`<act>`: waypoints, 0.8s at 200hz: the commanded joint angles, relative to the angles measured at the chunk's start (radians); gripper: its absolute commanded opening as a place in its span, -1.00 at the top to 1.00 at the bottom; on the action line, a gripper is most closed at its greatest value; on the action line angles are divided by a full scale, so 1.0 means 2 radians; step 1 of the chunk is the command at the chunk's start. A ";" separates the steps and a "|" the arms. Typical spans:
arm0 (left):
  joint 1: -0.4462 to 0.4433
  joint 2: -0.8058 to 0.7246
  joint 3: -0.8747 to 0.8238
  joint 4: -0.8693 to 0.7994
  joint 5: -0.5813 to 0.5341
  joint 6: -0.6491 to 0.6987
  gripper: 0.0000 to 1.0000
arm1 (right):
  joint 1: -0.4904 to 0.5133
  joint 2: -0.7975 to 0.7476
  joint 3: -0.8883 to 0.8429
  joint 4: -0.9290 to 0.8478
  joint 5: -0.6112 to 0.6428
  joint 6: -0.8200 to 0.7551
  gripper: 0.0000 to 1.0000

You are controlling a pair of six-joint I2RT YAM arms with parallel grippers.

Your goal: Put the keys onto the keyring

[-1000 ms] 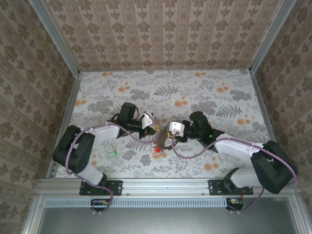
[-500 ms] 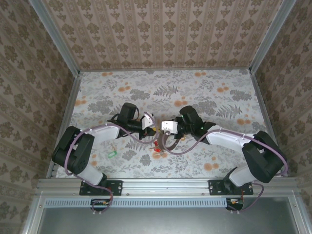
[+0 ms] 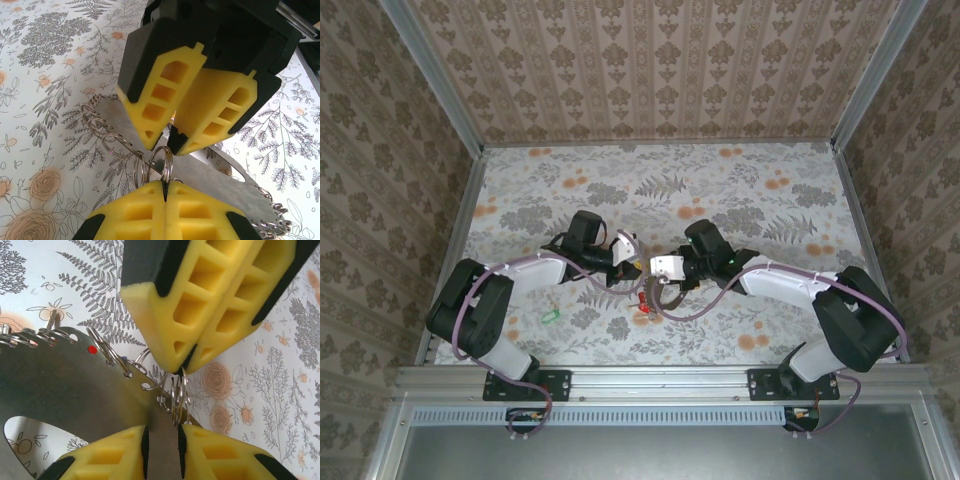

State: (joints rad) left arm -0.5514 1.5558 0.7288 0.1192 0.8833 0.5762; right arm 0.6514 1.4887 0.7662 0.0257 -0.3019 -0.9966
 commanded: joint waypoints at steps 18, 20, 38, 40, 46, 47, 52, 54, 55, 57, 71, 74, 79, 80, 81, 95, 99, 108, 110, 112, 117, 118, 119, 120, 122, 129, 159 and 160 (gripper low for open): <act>-0.005 -0.006 0.015 -0.001 0.022 0.001 1.00 | 0.008 0.006 -0.007 0.048 -0.003 0.006 0.49; -0.005 -0.006 0.015 -0.001 0.022 0.000 1.00 | 0.008 0.006 -0.007 0.050 -0.002 0.008 0.49; -0.006 -0.006 0.015 -0.001 0.023 0.001 1.00 | 0.008 0.004 -0.011 0.064 -0.002 0.016 0.49; -0.006 -0.006 0.015 -0.001 0.022 0.000 1.00 | 0.008 0.004 -0.011 0.065 -0.002 0.016 0.49; -0.006 -0.005 0.014 -0.001 0.022 -0.001 1.00 | 0.008 0.004 -0.012 0.069 -0.003 0.019 0.51; -0.006 -0.005 0.014 -0.001 0.022 -0.002 1.00 | 0.008 0.004 -0.013 0.070 -0.003 0.019 0.51; -0.006 -0.005 0.014 -0.001 0.022 -0.002 1.00 | 0.008 0.004 -0.013 0.072 -0.004 0.020 0.55; -0.007 -0.004 0.014 0.000 0.023 -0.003 1.00 | 0.008 0.004 -0.013 0.072 -0.005 0.020 0.58; -0.007 -0.004 0.014 0.000 0.023 -0.003 1.00 | 0.008 0.004 -0.013 0.072 -0.005 0.020 0.58; -0.007 -0.005 0.013 -0.001 0.023 -0.004 1.00 | 0.008 0.004 -0.013 0.072 -0.006 0.020 0.61; -0.007 -0.005 0.012 0.001 0.022 -0.005 1.00 | 0.008 0.007 -0.013 0.070 -0.008 0.021 0.75; -0.007 -0.005 0.012 0.002 0.022 -0.005 1.00 | 0.008 0.008 -0.013 0.070 -0.008 0.021 0.78; -0.007 -0.006 0.012 0.001 0.021 -0.005 1.00 | 0.008 0.008 -0.014 0.069 -0.008 0.021 0.82; -0.007 -0.006 0.012 0.001 0.021 -0.006 1.00 | 0.008 0.009 -0.014 0.069 -0.007 0.021 0.83; -0.007 -0.006 0.012 0.001 0.021 -0.005 1.00 | 0.008 0.009 -0.015 0.069 -0.008 0.021 0.84; -0.007 -0.009 0.011 -0.001 0.019 -0.005 1.00 | 0.008 0.010 -0.019 0.072 -0.003 0.022 0.91; -0.006 -0.010 0.010 -0.002 0.019 -0.005 1.00 | 0.007 0.008 -0.021 0.073 -0.004 0.023 0.91; -0.005 -0.012 0.008 -0.004 0.018 -0.005 1.00 | 0.007 0.007 -0.023 0.075 -0.003 0.025 0.92; -0.004 -0.012 0.007 -0.003 0.017 -0.006 1.00 | 0.007 0.007 -0.024 0.076 -0.003 0.025 0.93; -0.004 -0.013 0.007 -0.003 0.017 -0.005 1.00 | 0.007 0.006 -0.024 0.076 -0.003 0.026 0.93; -0.003 -0.013 0.006 -0.004 0.016 -0.006 1.00 | 0.007 0.005 -0.025 0.077 -0.005 0.027 0.94; -0.003 -0.013 0.006 -0.004 0.016 -0.006 1.00 | 0.007 0.005 -0.025 0.077 -0.005 0.028 0.94; -0.003 -0.013 0.006 -0.004 0.016 -0.006 1.00 | 0.007 0.005 -0.026 0.077 -0.005 0.028 0.94; -0.003 -0.014 0.006 -0.004 0.016 -0.006 1.00 | 0.007 0.005 -0.026 0.078 -0.005 0.028 0.94; -0.002 -0.014 0.005 -0.004 0.015 -0.006 1.00 | 0.007 0.004 -0.027 0.079 -0.006 0.028 0.95; -0.001 -0.016 0.003 -0.004 0.013 -0.008 1.00 | 0.007 0.002 -0.030 0.085 -0.007 0.032 0.95; 0.008 -0.022 -0.006 0.000 -0.002 -0.018 1.00 | 0.003 -0.004 -0.044 0.101 -0.022 0.042 0.94; 0.008 -0.022 -0.006 0.000 -0.002 -0.018 1.00 | 0.003 -0.005 -0.044 0.101 -0.023 0.042 0.94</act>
State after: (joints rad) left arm -0.5480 1.5543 0.7277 0.1043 0.8688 0.5697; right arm 0.6609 1.4952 0.7071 0.1856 -0.3012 -0.9367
